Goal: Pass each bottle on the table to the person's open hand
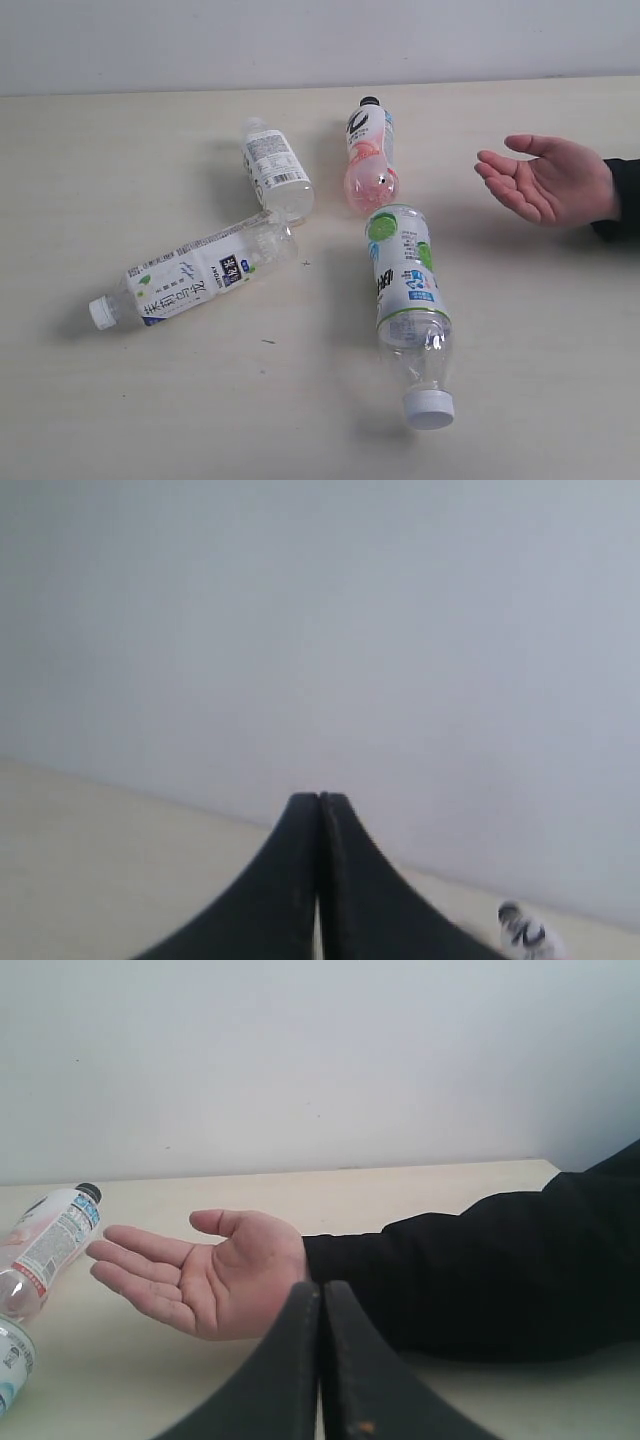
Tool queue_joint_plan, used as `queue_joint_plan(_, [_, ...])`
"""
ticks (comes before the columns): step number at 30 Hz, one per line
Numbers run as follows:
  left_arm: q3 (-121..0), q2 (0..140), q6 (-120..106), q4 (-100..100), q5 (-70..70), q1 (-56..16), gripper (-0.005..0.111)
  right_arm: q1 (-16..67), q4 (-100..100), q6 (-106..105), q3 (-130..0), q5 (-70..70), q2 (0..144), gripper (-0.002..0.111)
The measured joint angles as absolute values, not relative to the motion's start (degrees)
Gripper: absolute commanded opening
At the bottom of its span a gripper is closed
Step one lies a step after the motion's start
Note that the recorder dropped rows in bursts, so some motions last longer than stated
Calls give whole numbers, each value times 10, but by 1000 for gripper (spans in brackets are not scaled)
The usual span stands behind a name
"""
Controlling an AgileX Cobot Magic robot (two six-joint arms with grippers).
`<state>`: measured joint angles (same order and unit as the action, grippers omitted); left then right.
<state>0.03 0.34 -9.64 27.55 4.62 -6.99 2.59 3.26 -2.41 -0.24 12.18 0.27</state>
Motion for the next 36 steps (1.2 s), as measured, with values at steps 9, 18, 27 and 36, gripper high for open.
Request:
queue_joint_plan(9, [-93, 43, 121, 141, 271, -70, 0, 26, 33, -24, -2, 122, 3, 0])
queue_joint_plan(18, [-422, 535, 128, 37, -19, -70, 0, 26, 33, -24, -2, 122, 3, 0])
queue_joint_plan(27, [-576, 881, 12, 33, -304, -135, 0, 26, 33, -24, -2, 122, 3, 0])
queue_joint_plan(36, [-671, 926, -46, 33, -376, -258, 37, 26, 33, -24, -2, 122, 3, 0])
